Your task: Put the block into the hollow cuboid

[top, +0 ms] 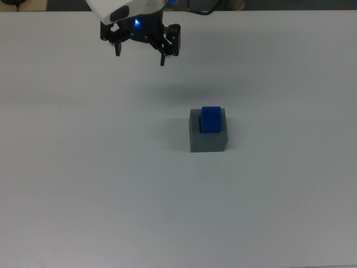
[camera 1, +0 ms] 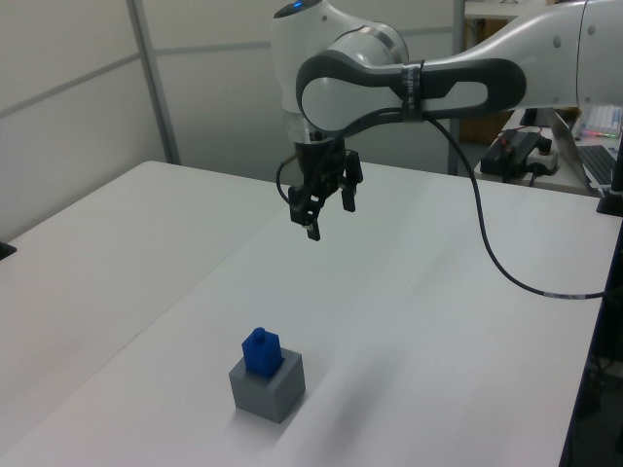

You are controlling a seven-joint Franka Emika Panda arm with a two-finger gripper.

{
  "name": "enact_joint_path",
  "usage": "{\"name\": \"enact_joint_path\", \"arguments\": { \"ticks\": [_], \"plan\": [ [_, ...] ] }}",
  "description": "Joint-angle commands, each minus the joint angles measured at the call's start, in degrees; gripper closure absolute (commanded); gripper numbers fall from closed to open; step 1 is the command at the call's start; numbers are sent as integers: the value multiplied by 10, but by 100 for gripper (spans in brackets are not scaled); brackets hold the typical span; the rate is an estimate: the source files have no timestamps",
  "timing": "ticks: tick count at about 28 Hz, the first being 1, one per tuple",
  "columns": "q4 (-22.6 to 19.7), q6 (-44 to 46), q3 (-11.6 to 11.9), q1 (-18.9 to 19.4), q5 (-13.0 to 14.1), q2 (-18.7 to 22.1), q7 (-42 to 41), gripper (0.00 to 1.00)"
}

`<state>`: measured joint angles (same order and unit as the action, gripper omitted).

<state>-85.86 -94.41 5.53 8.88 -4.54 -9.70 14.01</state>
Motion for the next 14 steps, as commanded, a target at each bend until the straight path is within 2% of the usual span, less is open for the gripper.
{"name": "enact_joint_path", "arguments": {
  "ticks": [1, 14],
  "plan": [
    [-6, 12, -1, 6, -2, 5, -10, 0],
    [-10, 12, -1, 6, -1, -5, -27, 0]
  ]
}}
